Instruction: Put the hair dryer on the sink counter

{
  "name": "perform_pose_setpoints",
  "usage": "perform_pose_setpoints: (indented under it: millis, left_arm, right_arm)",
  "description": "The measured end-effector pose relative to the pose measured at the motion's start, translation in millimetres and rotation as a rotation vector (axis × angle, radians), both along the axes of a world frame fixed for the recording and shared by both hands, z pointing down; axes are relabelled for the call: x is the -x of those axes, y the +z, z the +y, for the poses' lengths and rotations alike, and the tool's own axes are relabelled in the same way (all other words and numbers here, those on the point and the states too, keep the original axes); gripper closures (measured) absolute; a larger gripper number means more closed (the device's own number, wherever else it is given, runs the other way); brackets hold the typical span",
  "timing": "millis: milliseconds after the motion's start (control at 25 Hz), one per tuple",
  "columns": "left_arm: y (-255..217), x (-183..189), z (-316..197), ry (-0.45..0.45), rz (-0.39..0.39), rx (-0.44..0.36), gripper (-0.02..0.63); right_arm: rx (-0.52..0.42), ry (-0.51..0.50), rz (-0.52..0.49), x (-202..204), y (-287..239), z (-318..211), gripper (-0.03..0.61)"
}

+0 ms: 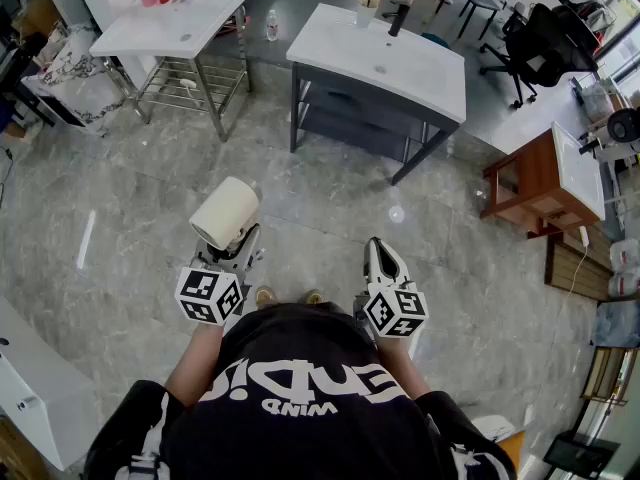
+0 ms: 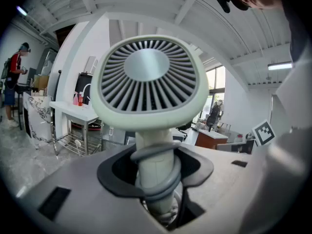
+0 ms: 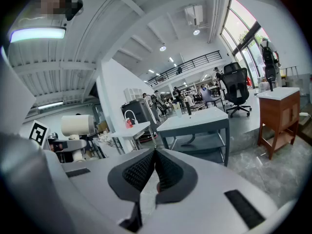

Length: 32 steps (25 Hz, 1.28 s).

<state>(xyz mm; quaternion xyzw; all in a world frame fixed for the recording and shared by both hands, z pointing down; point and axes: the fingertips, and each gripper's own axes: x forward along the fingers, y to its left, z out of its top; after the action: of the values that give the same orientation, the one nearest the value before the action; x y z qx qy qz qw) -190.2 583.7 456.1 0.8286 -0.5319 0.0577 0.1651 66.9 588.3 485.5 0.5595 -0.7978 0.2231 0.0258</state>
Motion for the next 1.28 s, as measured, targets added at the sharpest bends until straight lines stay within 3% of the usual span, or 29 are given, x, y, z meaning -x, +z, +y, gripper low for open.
perform_pose_setpoints:
  millis: [920, 1280]
  left_arm:
    - [10, 42, -26, 0.104, -0.036, 0.028, 0.420]
    - [8, 48, -65, 0.138, -0.032, 0.011, 0.420]
  right_arm:
    - [0.019, 0.048, 0.007, 58, 10, -24, 0.554]
    - [-0.014, 0.126, 0.018, 51, 4, -62, 0.554]
